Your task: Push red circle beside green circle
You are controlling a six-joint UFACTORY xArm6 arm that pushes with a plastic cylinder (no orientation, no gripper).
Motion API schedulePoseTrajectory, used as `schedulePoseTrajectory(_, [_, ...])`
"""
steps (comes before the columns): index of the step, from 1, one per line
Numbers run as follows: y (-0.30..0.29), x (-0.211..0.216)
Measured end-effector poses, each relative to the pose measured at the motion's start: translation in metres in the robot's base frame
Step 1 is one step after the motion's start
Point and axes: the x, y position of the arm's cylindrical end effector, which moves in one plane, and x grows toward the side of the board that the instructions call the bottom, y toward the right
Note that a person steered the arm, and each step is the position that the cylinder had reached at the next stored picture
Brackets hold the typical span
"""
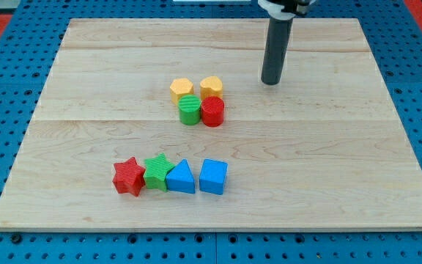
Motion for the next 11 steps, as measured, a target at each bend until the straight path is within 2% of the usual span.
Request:
schedulePoseTrajectory(1, [-0.095, 0.006])
schedulePoseTrajectory(2, [-0.196, -0.006])
schedulePoseTrajectory(3, [-0.223, -0.009])
schedulePoseTrajectory(4, [-0.159, -0.039])
schedulePoseTrajectory(5, [-0.067, -0.009])
schedulePoseTrajectory(6, [-0.042, 0.055])
schedulePoseTrajectory(7, [-0.070, 0.071])
schedulePoseTrajectory(8, [-0.130, 0.074])
schedulePoseTrajectory(9, [-0.152, 0.090])
schedulePoseTrajectory(11, [-0.152, 0.075])
